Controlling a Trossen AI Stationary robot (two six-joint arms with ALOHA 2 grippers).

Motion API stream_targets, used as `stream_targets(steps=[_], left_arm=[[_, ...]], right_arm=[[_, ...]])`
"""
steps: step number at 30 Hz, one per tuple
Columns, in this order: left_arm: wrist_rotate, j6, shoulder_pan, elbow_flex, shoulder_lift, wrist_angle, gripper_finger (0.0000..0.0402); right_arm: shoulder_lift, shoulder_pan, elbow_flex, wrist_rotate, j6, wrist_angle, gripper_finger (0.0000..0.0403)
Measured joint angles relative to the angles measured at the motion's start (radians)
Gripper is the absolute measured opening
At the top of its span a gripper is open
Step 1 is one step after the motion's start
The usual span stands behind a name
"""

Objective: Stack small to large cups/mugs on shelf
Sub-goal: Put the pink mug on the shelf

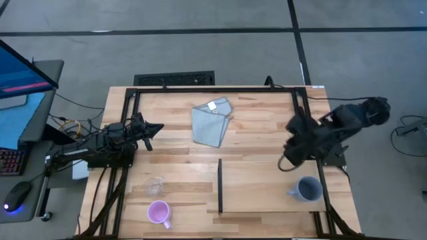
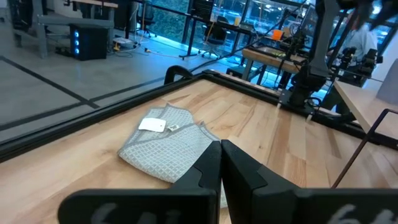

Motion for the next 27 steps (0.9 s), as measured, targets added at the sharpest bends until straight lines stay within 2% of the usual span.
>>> stream_targets(steps=[6,12,18,27], left_arm=[[0.000,-0.002,0.000,0.000,0.000,0.000,0.0000],[0.000,-0.049,0.000,0.000,0.000,0.000,0.0000],[0.002,-0.085,0.000,0.000,0.000,0.000,0.0000],[0.000,-0.074,0.000,0.000,0.000,0.000,0.0000]], right_arm=[[0.006,-0.154,-0.005,0.161,-0.333,0.067,0.0097],[-0.042,-0.326,-0.030,0.178,-0.652,0.304,0.0068],[-0.159,-0.504,-0.162,0.122,-0.821,0.511,0.0060],[-0.339,-0.706,-0.431,-0.040,-0.919,0.764,0.0059]])
